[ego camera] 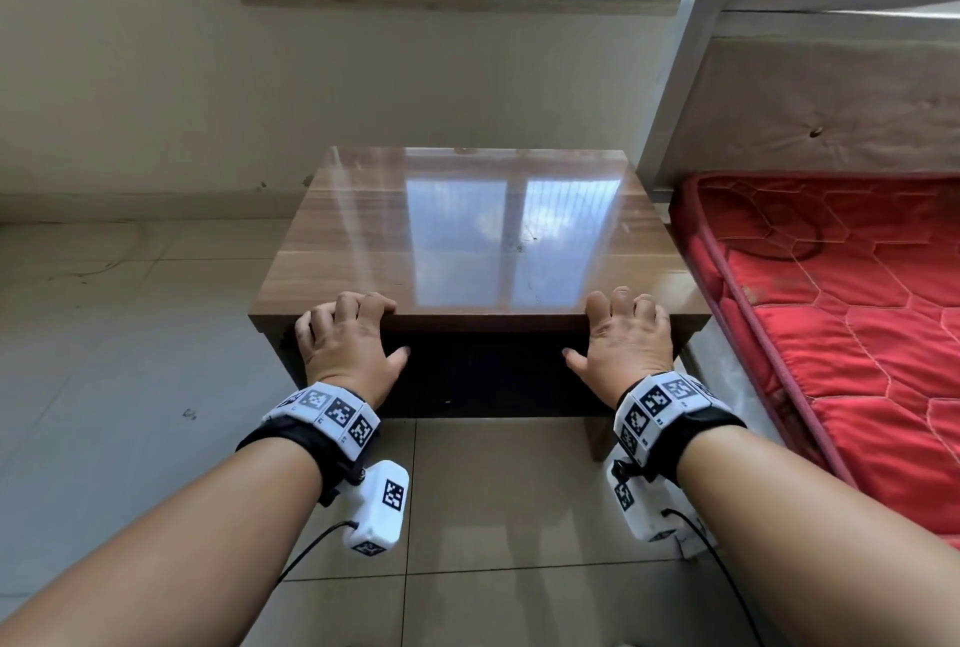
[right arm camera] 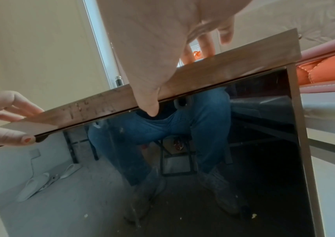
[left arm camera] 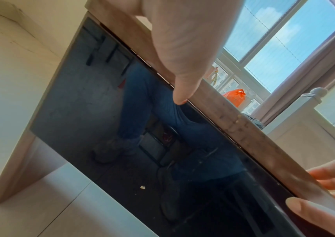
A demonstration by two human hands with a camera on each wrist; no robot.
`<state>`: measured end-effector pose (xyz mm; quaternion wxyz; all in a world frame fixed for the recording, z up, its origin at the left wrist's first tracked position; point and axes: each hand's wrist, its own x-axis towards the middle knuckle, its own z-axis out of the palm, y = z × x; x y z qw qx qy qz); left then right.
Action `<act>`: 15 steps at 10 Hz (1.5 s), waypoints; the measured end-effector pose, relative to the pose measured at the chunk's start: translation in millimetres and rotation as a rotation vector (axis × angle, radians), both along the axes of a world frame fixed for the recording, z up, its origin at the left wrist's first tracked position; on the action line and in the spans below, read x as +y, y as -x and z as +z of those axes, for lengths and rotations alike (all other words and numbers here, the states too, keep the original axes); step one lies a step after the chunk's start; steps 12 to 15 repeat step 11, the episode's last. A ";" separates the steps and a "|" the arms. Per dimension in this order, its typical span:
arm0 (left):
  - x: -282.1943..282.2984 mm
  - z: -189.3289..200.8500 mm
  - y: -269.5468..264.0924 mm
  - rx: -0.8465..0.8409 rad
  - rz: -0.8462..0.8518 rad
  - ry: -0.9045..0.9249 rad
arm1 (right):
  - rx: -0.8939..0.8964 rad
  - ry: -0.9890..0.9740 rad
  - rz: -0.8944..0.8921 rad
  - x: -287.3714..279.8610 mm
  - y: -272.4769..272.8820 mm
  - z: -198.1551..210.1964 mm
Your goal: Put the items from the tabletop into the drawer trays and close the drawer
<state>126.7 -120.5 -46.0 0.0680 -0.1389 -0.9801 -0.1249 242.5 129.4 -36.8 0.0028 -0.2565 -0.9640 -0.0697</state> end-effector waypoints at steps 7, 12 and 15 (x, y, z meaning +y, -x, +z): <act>6.8 -4.1 6.1 -0.044 0.077 -0.080 | 0.029 0.012 -0.032 1.8 9.5 -0.4; -12.4 38.9 2.7 -0.334 -0.062 -0.321 | 0.061 0.474 -0.062 6.6 -15.3 28.8; -12.4 38.9 2.7 -0.334 -0.062 -0.321 | 0.061 0.474 -0.062 6.6 -15.3 28.8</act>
